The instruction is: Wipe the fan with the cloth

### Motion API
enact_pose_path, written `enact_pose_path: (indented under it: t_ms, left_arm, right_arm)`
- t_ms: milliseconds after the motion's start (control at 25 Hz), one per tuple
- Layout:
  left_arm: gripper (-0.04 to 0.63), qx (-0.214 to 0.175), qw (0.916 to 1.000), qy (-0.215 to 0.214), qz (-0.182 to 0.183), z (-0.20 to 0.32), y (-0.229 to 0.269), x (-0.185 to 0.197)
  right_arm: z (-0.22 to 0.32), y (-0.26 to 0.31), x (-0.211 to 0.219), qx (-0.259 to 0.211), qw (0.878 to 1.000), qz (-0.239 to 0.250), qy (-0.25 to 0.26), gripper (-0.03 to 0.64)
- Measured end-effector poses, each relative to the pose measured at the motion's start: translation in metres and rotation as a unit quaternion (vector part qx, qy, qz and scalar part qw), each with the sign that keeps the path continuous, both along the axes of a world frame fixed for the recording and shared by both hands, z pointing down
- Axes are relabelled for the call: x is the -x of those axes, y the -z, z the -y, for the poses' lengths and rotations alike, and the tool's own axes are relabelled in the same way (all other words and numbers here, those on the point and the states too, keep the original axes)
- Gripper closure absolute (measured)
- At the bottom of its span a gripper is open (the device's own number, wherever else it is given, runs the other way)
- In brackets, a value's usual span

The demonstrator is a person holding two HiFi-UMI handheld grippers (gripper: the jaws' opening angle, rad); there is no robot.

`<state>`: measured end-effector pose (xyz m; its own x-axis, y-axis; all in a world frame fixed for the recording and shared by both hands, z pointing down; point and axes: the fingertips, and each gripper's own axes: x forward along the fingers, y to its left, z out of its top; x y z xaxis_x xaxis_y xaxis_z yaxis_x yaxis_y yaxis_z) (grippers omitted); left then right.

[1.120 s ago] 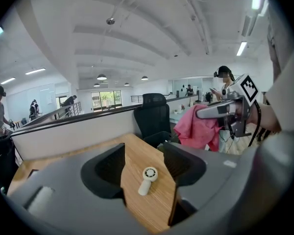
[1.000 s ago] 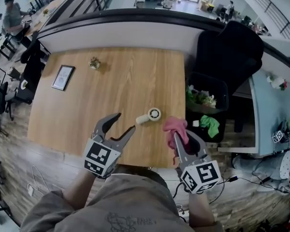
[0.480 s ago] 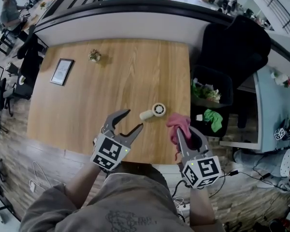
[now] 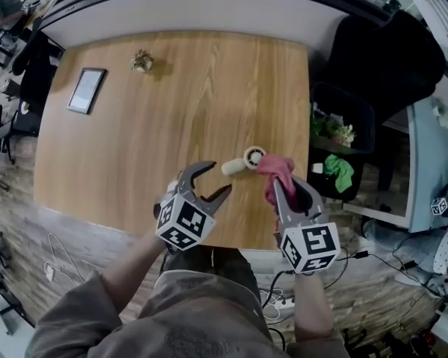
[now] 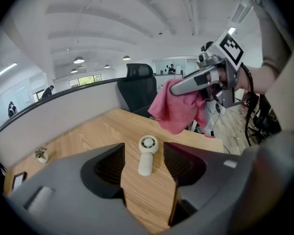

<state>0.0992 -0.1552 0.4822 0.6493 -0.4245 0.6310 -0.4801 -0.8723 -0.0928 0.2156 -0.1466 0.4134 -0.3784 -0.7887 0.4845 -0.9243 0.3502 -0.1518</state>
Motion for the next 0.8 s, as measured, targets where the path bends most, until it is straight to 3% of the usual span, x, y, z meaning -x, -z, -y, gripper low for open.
enact_pose_path:
  t_ms: [600, 800]
  left_arm:
    - [0.345, 0.056, 0.9977, -0.027, 0.025, 0.020, -0.119, -0.017]
    - [0.345, 0.086, 0.9956, -0.031, 0.019, 0.020, -0.142, -0.027]
  right_arm:
    - [0.028, -0.095, 0.011, 0.046, 0.998, -0.047, 0.024, 0.538]
    - [0.031, -0.107, 0.006, 0.050, 0.998, -0.032, 0.018, 0.538]
